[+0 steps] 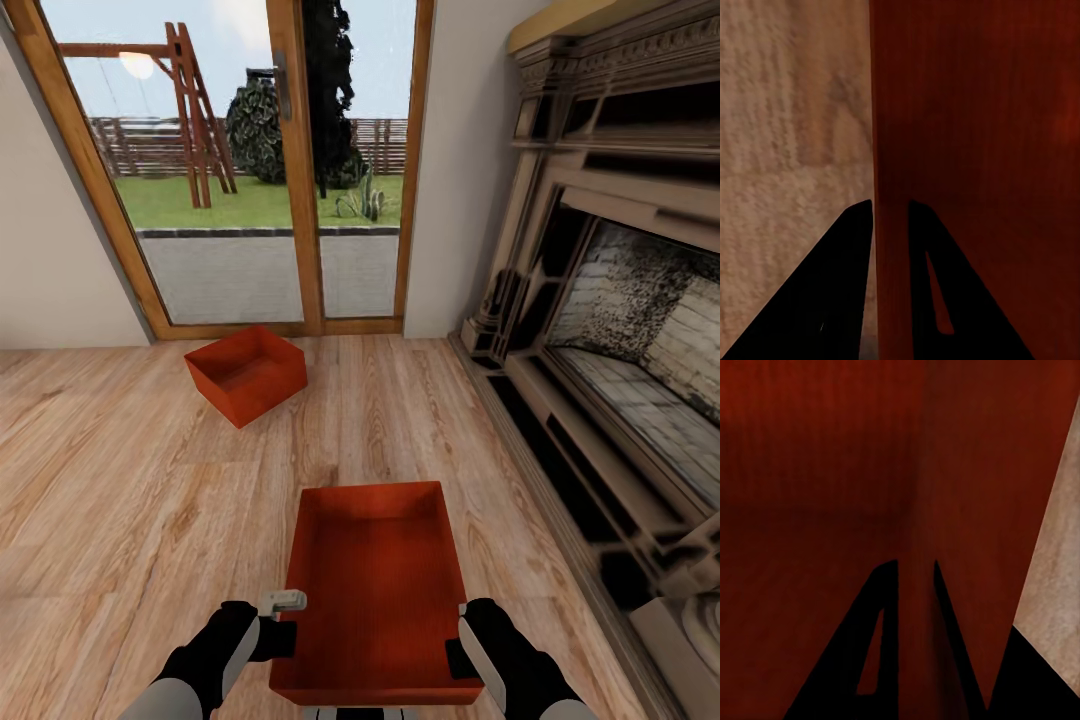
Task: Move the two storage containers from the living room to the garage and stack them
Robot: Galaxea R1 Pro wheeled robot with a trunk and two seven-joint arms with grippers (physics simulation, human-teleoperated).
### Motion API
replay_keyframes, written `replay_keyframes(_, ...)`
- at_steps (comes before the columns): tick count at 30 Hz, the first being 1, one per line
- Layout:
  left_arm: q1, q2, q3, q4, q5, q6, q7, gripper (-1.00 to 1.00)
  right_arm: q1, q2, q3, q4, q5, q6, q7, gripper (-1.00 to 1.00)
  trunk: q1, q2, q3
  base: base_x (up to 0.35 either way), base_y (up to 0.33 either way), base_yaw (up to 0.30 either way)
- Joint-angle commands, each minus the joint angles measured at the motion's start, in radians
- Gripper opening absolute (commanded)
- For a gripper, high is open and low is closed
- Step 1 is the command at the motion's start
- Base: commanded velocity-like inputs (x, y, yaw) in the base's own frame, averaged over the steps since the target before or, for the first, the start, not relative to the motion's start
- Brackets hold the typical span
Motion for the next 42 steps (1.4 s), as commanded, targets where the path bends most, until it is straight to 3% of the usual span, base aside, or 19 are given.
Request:
replay_keyframes(1, 0.001, -0.002, 0.000, -0.001, 0.017, 0.007, -0.003, -1.00, -0.001, 0.006, 0.002, -0.002, -0.067, -0.009, -0.004, -1.00, 0.000, 0.000, -0.001, 0.000, 0.000, 0.000)
replay_keyframes(7, 0.001, -0.002, 0.001, -0.001, 0.017, 0.007, -0.003, -1.00, 0.000, 0.006, 0.003, -0.002, -0.066, -0.009, -0.004, -1.00, 0.000, 0.000, -0.001, 0.000, 0.000, 0.000)
replay_keyframes(12, 0.001, -0.002, 0.001, -0.001, 0.017, 0.007, -0.003, -1.00, -0.001, 0.006, 0.003, -0.002, -0.067, -0.009, -0.004, -1.00, -0.019, 0.035, 0.016, 0.000, 0.000, 0.000)
replay_keyframes(42, 0.001, -0.002, -0.001, -0.001, 0.017, 0.007, -0.003, -1.00, -0.001, 0.007, 0.003, -0.002, -0.067, -0.009, -0.004, -1.00, -0.134, 0.245, 0.154, 0.000, 0.000, 0.000)
